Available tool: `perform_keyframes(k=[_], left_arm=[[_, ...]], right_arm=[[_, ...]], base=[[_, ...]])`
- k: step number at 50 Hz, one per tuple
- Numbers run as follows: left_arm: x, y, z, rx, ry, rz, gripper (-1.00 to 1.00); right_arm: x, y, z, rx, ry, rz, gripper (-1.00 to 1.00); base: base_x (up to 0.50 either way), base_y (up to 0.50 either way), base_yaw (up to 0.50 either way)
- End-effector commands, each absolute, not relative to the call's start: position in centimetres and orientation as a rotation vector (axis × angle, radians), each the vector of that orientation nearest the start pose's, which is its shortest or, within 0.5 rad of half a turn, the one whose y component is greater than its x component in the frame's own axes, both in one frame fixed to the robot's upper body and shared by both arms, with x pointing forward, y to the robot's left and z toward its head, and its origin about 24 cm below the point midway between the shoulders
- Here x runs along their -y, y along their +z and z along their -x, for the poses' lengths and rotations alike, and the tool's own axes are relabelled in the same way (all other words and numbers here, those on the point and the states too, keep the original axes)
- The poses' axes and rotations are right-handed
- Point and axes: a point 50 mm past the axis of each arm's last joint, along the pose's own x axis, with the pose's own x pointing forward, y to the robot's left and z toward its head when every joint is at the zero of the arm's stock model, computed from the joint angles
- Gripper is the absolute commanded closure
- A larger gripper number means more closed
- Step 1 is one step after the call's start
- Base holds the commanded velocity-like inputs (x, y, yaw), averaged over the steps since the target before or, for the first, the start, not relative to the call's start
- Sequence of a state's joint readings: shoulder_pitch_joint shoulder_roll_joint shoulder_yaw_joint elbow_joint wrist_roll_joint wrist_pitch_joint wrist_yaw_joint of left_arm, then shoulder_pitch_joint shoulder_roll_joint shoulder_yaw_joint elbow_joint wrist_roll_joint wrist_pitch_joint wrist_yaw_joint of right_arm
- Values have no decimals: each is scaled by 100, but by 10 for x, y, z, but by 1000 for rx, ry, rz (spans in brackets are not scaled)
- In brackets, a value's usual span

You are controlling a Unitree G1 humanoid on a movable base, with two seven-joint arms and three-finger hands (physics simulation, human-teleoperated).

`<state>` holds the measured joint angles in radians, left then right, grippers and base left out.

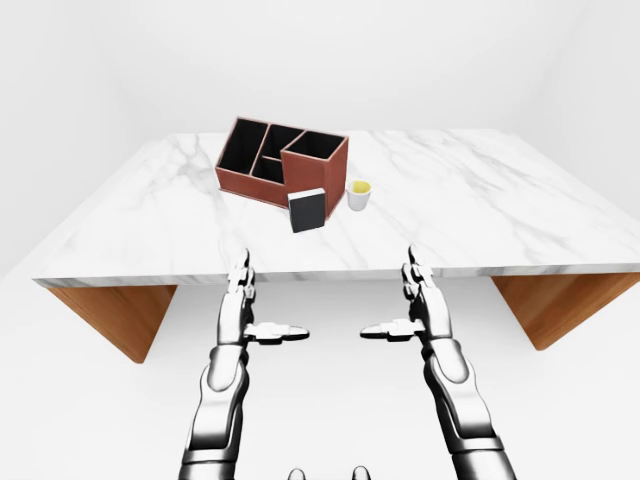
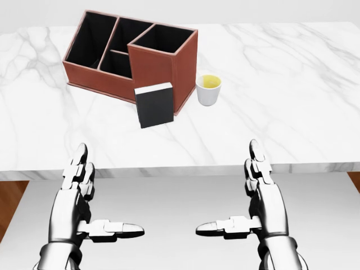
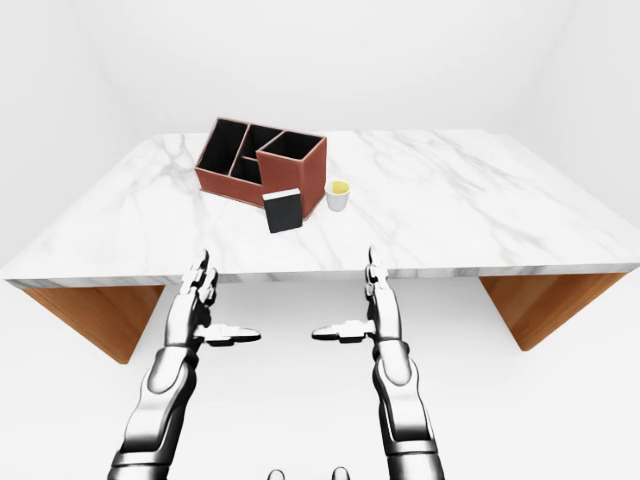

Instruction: Pick up the book and place it in the right compartment of the caddy.

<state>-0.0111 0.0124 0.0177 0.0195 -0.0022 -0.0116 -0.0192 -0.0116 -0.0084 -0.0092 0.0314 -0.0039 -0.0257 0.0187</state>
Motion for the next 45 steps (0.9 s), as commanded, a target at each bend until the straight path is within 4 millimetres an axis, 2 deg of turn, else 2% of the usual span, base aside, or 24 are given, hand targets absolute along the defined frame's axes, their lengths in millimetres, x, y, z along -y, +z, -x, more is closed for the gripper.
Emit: perform_keyframes(k=[1,12,30,45], left_arm=[[-163,40,-259,14,-17,-39,-100],[-163,39,-257,19,-27,-54,-100],[-166,46,-257,44,-20,-76,-100],[-168,41,-262,35,-19,-74,-100]], right_arm=[[152,32,-262,7,52,43,-100],[148,22,-263,-41,83,91,-100],[143,30,-265,-5,115,127,-100],[141,45,-270,59,100,162,-100]], base=[[0,0,0],[0,2,0],[0,50,0],[2,50,0]])
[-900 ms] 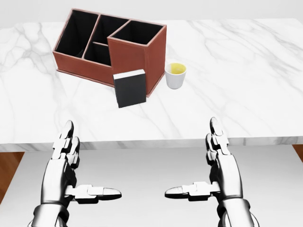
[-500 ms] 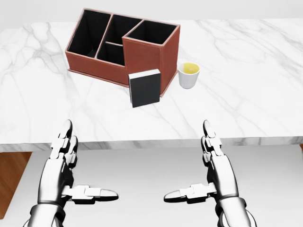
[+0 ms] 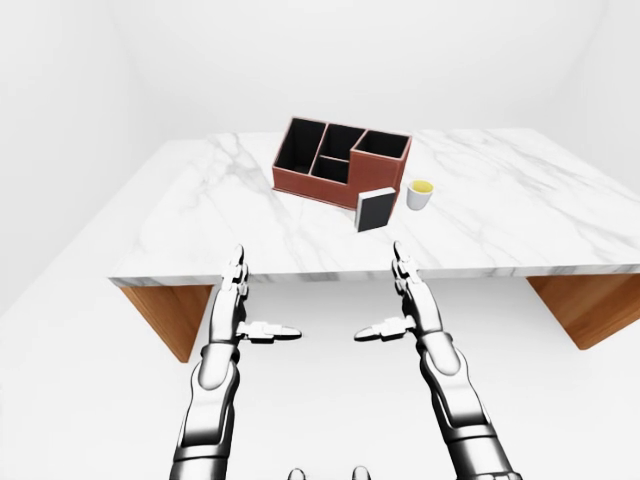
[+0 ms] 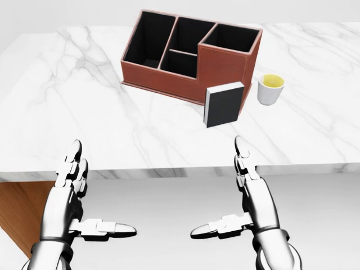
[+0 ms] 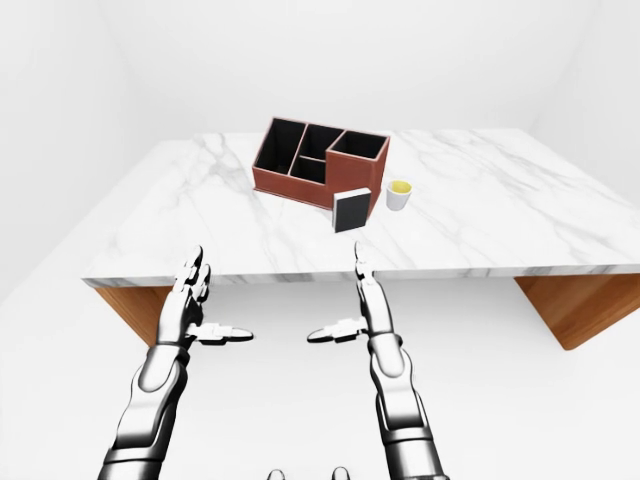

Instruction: Pick up the book and place it in the right compartment of the caddy.

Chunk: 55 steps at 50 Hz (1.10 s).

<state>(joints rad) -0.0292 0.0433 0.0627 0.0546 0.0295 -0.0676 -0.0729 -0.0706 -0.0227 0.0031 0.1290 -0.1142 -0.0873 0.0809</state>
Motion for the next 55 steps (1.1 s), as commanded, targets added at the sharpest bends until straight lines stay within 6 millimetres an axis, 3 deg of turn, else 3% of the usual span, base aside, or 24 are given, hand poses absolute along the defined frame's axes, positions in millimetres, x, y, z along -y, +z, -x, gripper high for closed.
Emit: perform_keyframes(k=[1,10,13,22,26,37,55], left_arm=[[-168,41,-263,33,-19,-73,-100],[-174,57,-269,75,-10,-62,-100],[-177,66,-271,111,-10,-72,-100],[-191,124,-274,271,48,-62,-100],[-194,141,-270,346,62,-53,-100],[-197,143,-272,352,84,-47,-100],[-196,141,-272,344,79,-65,-100]], right_arm=[[141,48,-271,69,100,157,-100],[141,67,-276,107,97,125,-100],[136,77,-273,145,191,168,-100],[137,127,-293,265,168,315,-100],[138,135,-301,280,174,375,-100],[145,163,-304,359,195,481,-100],[156,199,-304,464,152,603,-100]], base=[[6,50,0],[3,13,0],[0,0,0],[0,0,0],[0,0,0],[2,0,0],[35,-11,0]])
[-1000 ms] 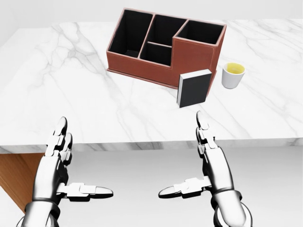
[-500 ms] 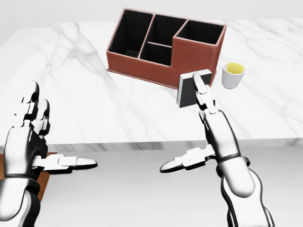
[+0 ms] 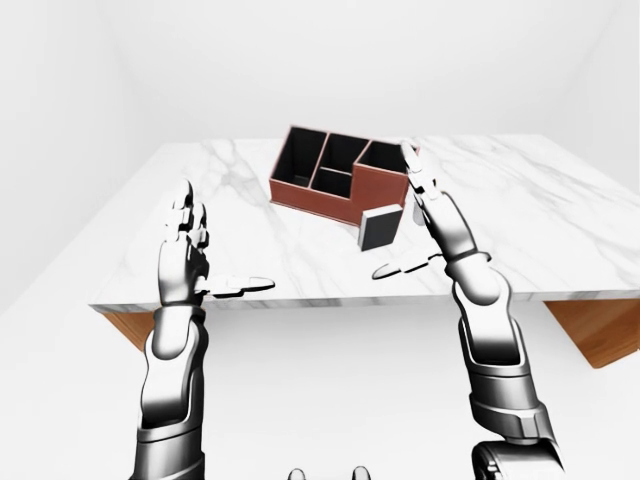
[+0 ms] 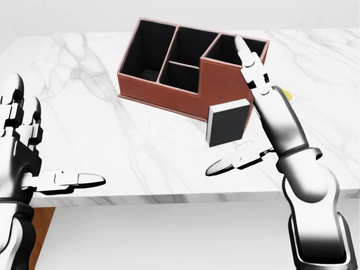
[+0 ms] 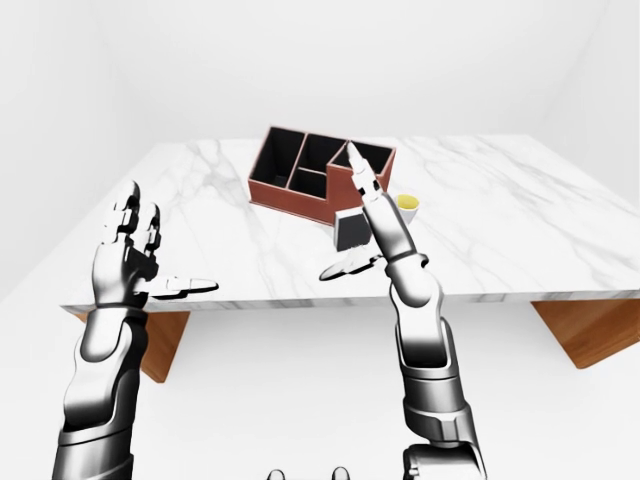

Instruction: Pick up the book and place it in the right compartment of the caddy.

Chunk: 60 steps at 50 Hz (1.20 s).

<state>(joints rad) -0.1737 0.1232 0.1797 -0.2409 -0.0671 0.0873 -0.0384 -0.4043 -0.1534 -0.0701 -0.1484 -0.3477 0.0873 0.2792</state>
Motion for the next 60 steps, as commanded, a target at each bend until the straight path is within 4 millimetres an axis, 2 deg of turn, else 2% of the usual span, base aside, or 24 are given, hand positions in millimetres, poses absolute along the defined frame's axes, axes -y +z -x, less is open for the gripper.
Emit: perform_keyframes(k=[1,9,35,50,60], left_arm=[[-196,141,-272,344,79,-66,-100],[-196,142,-272,345,84,-66,-100],[-194,143,-270,355,68,-60,-100],[-194,143,-270,354,70,-57,-100],[-195,144,-270,358,72,-55,-100]], right_arm=[[156,202,-304,475,148,606,-100],[154,218,-297,546,151,631,-100],[132,215,-275,580,228,678,-100],[125,210,-271,571,248,690,-100],[115,207,-260,582,277,713,-100]], base=[[38,-12,0],[38,-12,0],[38,-12,0],[38,-12,0],[29,-8,0]])
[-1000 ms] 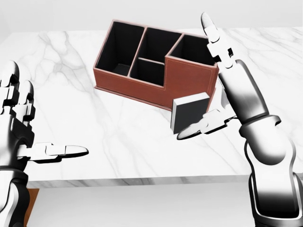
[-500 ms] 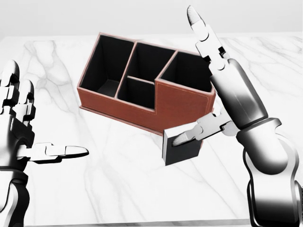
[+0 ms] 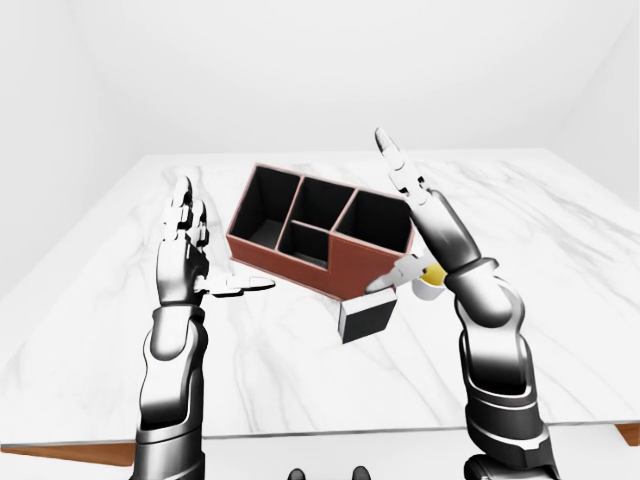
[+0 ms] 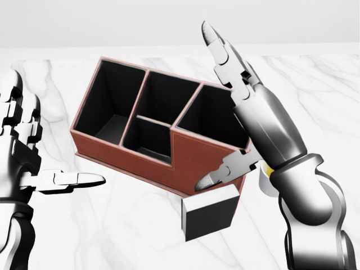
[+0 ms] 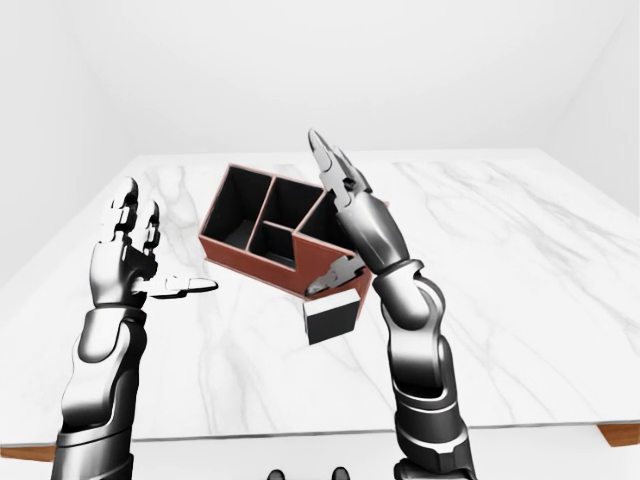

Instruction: Pick up the book and place it in the right compartment of the caddy.

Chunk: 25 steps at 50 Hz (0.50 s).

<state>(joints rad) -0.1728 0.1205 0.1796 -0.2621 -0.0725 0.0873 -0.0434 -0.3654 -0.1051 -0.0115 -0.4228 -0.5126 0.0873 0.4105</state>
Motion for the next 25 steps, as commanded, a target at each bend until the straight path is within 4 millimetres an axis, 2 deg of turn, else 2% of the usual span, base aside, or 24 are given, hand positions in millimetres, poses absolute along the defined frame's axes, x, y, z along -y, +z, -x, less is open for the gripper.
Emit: perform_keyframes(k=[1,6,12,17,18,19,20,25], left_arm=[[-195,144,-270,359,72,-54,-100],[-195,145,-270,361,73,-52,-100],[-195,145,-269,363,70,-53,-100],[-195,145,-269,363,71,-52,-100],[-195,145,-269,364,72,-52,-100],[-195,145,-269,364,72,-51,-100],[-195,145,-269,363,71,-51,-100],[-195,145,-269,362,71,-50,-100]], right_arm=[[114,208,-258,586,279,713,-100],[106,207,-246,598,294,736,-100],[101,194,-243,546,268,822,-100],[88,188,-229,632,279,952,-100],[84,186,-225,647,292,975,-86],[82,181,-223,631,292,1010,-50],[80,176,-222,612,289,1045,-34],[77,164,-222,554,283,1124,-24]], base=[[0,0,0],[0,0,0],[0,0,0],[0,0,0],[0,0,0],[0,0,0],[0,0,0],[0,0,0]])
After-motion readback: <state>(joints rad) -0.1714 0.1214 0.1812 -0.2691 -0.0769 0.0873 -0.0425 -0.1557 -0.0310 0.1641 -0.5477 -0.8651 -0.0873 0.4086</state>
